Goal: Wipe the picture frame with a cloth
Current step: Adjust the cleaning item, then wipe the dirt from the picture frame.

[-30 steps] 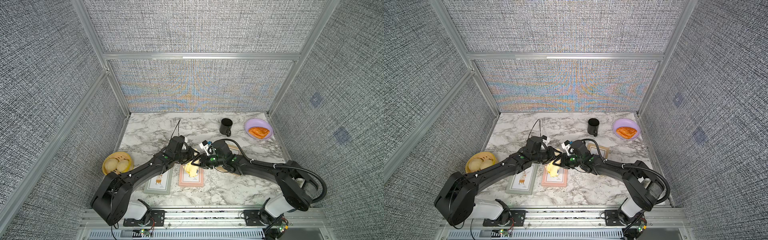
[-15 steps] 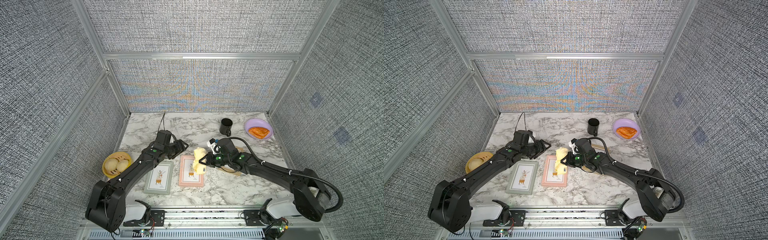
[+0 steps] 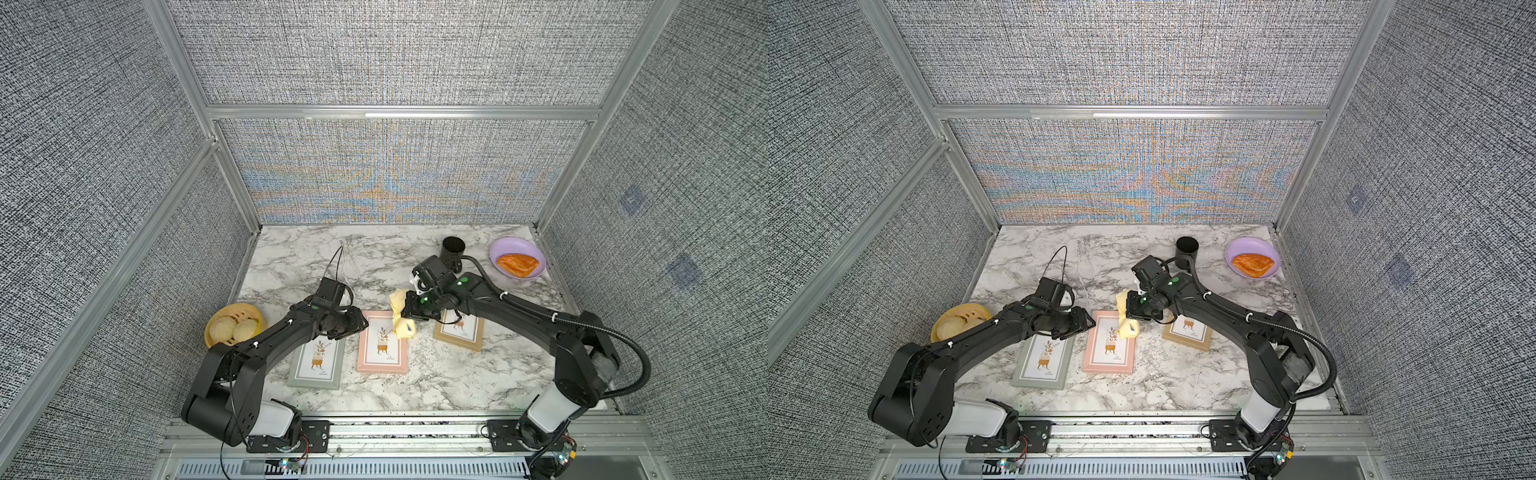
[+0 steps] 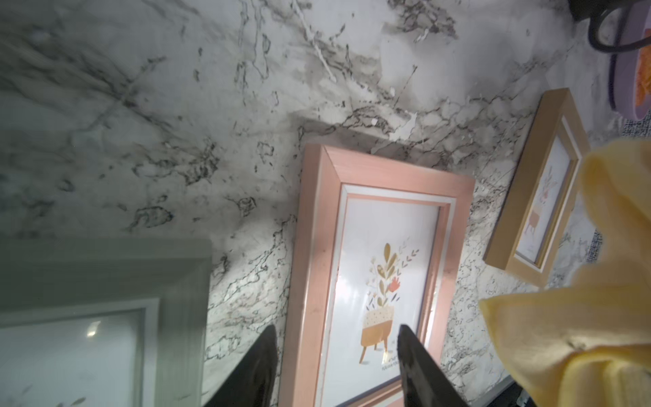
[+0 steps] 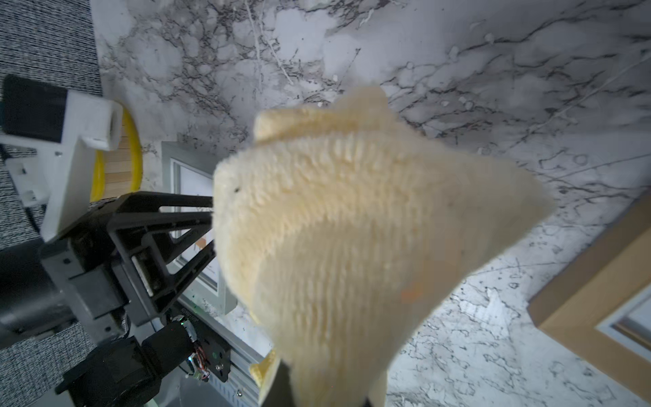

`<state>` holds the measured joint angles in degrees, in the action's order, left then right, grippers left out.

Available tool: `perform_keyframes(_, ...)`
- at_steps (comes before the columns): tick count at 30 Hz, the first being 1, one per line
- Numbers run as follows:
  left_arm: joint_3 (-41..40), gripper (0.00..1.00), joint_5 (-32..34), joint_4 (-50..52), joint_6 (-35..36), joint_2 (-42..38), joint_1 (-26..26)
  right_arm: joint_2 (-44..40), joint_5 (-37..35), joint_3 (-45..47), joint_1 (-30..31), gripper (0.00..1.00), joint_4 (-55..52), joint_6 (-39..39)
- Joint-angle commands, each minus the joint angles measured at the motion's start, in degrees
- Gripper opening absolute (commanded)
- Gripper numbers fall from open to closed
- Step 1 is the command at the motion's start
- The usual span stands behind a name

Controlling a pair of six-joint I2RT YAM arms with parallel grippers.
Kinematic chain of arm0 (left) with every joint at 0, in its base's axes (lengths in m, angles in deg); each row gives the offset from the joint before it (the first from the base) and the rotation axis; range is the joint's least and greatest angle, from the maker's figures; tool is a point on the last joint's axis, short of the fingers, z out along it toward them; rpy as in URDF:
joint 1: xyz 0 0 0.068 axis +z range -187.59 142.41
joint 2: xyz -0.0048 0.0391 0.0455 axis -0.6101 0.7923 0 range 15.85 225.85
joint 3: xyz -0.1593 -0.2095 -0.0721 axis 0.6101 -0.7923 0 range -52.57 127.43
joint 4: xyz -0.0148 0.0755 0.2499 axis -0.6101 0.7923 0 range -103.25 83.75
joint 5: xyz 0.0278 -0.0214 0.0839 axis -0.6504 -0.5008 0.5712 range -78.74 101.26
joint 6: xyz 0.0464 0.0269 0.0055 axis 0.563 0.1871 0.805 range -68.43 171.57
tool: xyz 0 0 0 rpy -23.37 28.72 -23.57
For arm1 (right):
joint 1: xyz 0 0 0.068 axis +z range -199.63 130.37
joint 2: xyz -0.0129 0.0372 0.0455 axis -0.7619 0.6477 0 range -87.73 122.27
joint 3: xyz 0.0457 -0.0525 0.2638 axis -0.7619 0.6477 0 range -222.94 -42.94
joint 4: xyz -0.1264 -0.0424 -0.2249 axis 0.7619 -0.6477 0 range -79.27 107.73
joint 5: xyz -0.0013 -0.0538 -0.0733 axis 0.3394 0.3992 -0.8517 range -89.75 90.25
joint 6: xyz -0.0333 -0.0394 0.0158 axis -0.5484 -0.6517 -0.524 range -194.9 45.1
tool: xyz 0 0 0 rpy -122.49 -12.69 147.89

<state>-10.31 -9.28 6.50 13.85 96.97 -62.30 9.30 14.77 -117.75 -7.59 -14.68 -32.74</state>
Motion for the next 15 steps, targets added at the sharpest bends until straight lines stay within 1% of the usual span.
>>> perform_keyframes(1,-1.2,0.51,-1.4,-1.2,2.6,0.3,0.0,3.3,-3.9,-3.5,1.0,0.00,-2.1,1.0)
perform_keyframes(5,-2.0,0.50,-1.0,-1.5,3.0,1.1,-0.6,10.1,-4.0,-10.4,2.9,0.00,-2.3,0.6)
perform_keyframes(8,-1.9,0.49,0.5,-1.7,2.8,2.8,-1.9,14.7,-4.2,-15.4,3.7,0.00,-3.0,0.2)
perform_keyframes(12,-2.1,0.44,2.2,-2.8,1.5,4.4,-3.7,19.3,-4.5,-19.9,4.0,0.00,-3.4,0.4)
perform_keyframes(15,-2.2,0.37,3.9,-2.5,0.6,5.8,-5.1,21.9,-5.4,-22.1,4.1,0.00,-3.6,0.3)
